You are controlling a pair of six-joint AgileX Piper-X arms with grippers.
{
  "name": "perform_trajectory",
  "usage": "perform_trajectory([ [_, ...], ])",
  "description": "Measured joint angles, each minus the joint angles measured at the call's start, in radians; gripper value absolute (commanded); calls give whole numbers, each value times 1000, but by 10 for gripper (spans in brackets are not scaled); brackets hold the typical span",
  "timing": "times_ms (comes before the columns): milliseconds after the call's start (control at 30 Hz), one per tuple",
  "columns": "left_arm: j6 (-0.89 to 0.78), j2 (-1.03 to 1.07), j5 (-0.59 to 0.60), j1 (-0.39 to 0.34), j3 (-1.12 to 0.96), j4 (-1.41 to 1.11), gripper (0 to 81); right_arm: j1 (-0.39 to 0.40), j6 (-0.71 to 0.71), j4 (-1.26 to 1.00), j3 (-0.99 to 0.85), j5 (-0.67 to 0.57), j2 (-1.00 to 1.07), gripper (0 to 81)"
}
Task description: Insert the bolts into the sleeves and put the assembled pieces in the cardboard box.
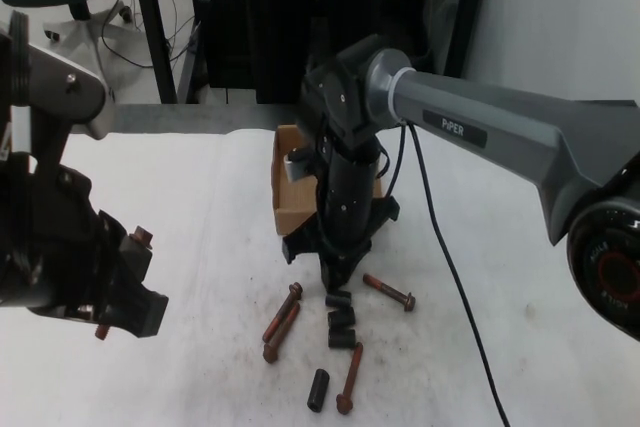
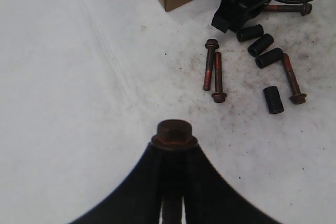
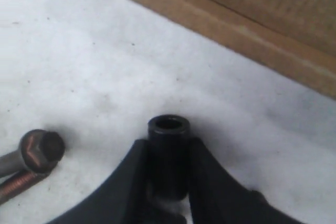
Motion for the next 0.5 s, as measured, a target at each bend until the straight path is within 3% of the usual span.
perform_trajectory([
  [100,0,-21,0,0,0,-35,0,-15,-11,-67,4,-90,-145,8],
  [400,0,-92,0,0,0,-196,0,-34,-65,-263,-5,-116,-485,8],
  [500,-12,-132,0,0,0,-301,0,-34,-122,-324,-5,-184,-613,8],
])
